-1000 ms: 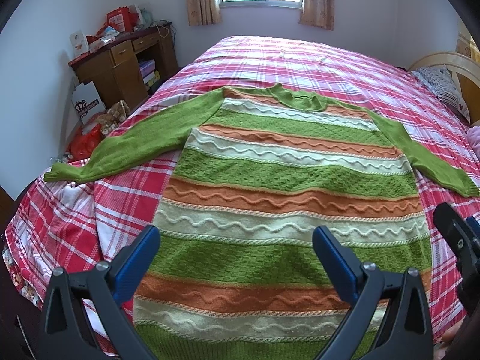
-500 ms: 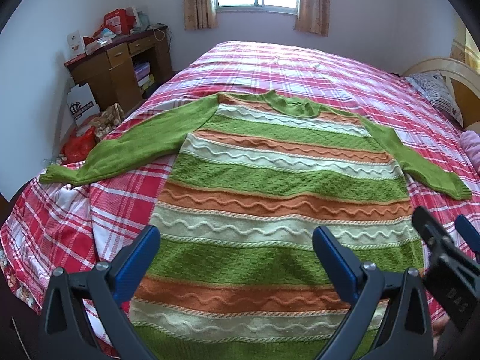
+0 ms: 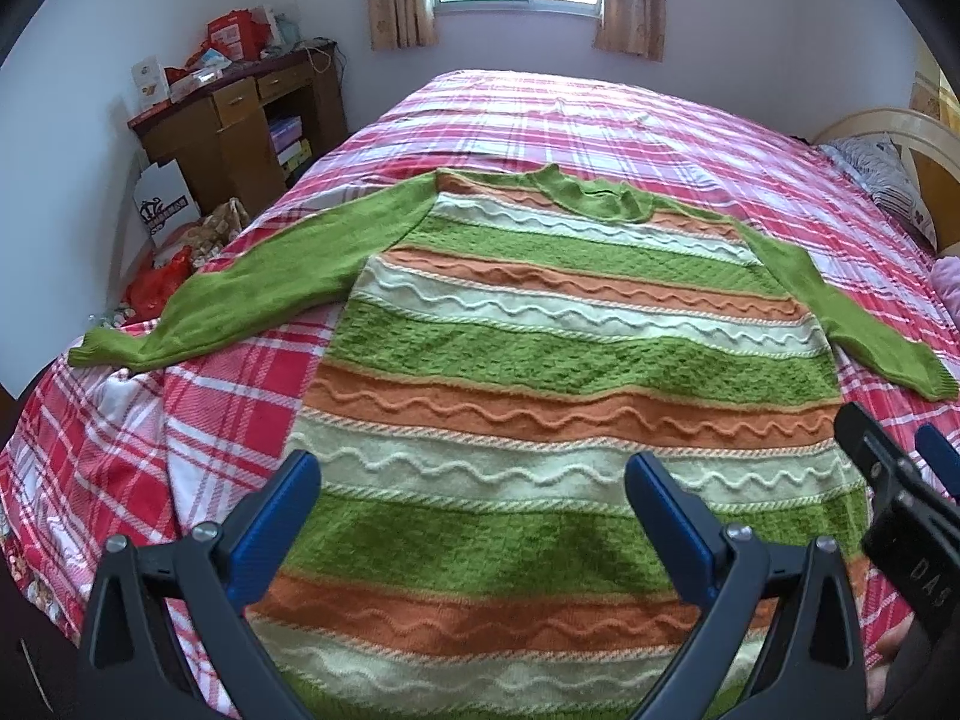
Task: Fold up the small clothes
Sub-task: 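Grasp the green sleeve cuff with the right gripper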
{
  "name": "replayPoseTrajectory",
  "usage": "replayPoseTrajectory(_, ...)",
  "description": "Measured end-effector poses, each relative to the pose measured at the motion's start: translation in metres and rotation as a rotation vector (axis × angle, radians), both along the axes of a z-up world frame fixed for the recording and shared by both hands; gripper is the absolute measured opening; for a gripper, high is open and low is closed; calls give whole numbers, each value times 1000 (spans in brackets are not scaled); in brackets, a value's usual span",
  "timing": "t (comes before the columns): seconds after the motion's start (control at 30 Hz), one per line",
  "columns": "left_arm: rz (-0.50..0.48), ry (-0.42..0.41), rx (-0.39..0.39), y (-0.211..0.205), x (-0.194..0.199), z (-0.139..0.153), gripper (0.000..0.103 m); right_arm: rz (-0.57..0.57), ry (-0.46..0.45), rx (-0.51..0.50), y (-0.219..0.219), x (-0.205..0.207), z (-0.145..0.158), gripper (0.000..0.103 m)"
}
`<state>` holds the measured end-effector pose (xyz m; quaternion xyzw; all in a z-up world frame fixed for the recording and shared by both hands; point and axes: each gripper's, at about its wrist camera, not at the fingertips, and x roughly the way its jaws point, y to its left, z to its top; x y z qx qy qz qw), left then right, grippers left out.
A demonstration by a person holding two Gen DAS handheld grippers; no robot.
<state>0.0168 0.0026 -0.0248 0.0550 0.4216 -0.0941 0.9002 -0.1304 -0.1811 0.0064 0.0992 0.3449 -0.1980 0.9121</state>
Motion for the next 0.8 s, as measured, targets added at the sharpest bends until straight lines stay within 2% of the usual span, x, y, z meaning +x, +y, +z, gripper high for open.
replayPoseTrajectory(0.13,-13,-28,-47,1,12,-3,103,-33,-28,11,-26,3,-3,102)
replayPoseTrajectory(0.27,16,-52,-52,5,32,-10,103,-112,-92,64,-79,-3,-3,102)
replayPoseTrajectory(0.3,28,-56,-44,5,36,-12,103,-135,-106,84,-95,-4,-3,97)
replayPoseTrajectory(0.33,49,-51,-30,6,44,-16,103,-158,-126,125,-118,-8,-5,85)
replayPoseTrajectory(0.37,62,-43,-23,6,48,-18,103,-180,-133,163,-139,-10,-7,78)
replayPoseTrajectory(0.4,71,-34,-17,6,52,-21,103,-205,-135,193,-159,-12,-9,65)
replayPoseTrajectory(0.43,85,-21,-13,7,58,-24,103,-234,-138,217,-176,-14,-11,59)
replayPoseTrajectory(0.5,114,-6,-10,8,67,-31,103,-351,-170,256,-223,-31,-16,59)
replayPoseTrajectory(0.67,159,9,-2,7,82,-49,103,-634,-316,358,-338,-91,-29,59)
replayPoseTrajectory(0.8,175,8,-1,4,85,-59,103,-779,-361,436,-400,-121,-51,59)
